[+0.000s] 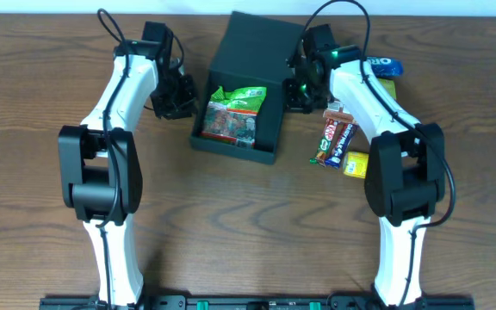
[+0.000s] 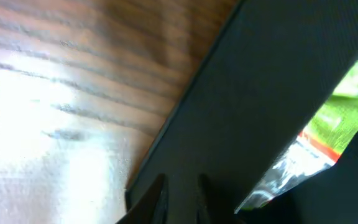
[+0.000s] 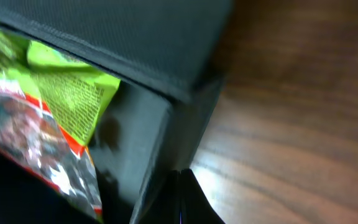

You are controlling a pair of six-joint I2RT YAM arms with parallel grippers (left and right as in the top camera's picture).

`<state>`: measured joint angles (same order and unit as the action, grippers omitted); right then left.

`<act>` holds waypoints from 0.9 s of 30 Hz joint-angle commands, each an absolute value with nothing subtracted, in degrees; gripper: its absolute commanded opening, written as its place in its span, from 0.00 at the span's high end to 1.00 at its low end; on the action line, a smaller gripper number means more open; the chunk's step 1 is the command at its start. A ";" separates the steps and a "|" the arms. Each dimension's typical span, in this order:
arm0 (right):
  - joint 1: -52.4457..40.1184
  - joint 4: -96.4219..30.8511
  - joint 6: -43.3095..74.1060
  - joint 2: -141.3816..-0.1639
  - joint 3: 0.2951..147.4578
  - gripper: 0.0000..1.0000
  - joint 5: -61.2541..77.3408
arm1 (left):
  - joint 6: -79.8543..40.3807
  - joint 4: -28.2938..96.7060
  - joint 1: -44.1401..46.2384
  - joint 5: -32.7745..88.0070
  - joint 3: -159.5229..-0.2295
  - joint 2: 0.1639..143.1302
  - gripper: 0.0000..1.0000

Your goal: Pack container

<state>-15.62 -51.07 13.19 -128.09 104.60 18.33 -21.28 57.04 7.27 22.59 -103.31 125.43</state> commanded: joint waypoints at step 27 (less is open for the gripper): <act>-17.17 -60.80 8.60 -122.56 118.02 0.99 20.36 | -21.04 55.83 10.74 20.36 -102.76 125.49 0.94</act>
<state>-15.09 -60.29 10.76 -124.22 117.36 19.16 -21.15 56.23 10.92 20.14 -103.31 125.43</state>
